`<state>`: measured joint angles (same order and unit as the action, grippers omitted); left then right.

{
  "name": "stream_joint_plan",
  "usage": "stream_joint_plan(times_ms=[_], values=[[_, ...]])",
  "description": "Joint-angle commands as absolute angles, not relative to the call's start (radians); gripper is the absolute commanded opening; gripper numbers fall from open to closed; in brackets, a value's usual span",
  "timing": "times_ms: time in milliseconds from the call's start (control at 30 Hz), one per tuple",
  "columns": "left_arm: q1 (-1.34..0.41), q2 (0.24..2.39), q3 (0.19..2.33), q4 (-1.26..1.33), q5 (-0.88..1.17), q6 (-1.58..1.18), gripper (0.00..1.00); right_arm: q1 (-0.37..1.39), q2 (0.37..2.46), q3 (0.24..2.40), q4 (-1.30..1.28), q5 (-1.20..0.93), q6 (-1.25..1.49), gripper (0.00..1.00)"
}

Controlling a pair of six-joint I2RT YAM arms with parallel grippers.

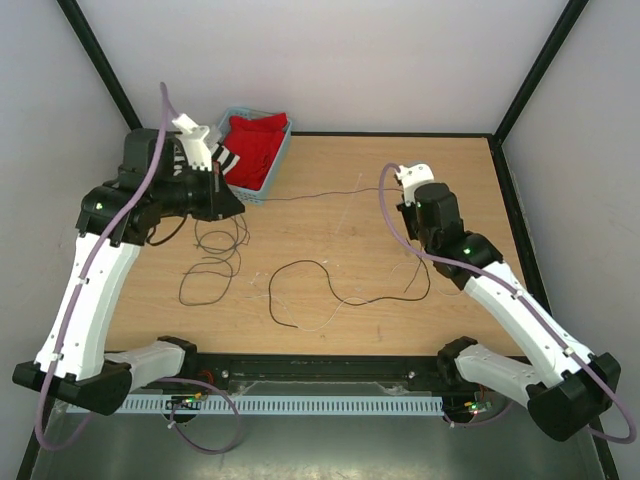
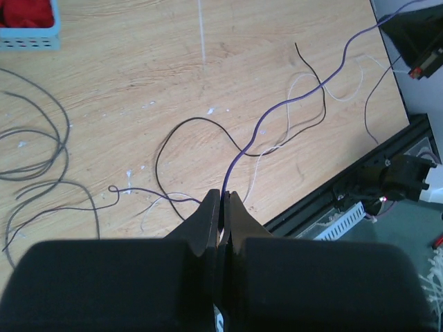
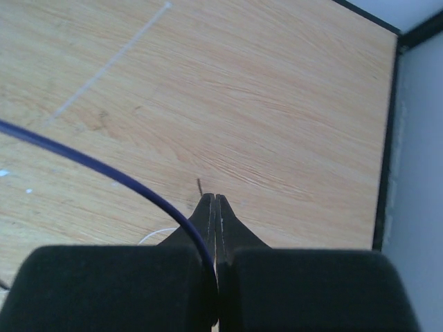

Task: Zip-tie the wires
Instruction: Straighten the cable at the center of the board.

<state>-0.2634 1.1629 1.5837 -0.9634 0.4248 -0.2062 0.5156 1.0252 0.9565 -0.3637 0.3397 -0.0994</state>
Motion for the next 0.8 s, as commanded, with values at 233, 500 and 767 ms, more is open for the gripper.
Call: stream_joint_plan(times_ms=[233,500,767], values=[[-0.409,1.225,1.692,-0.965,0.325,-0.212,0.0,0.506,0.951,1.066,-0.466,0.586,-0.024,0.0],[-0.491,1.277,1.803,-0.965,0.286,-0.215,0.0,0.488,0.942,1.066,-0.473,0.655,-0.049,0.0],[-0.604,1.333,1.774,-0.958,0.237,-0.231,0.0,0.429,0.942,1.039,-0.459,0.704,-0.084,0.0]])
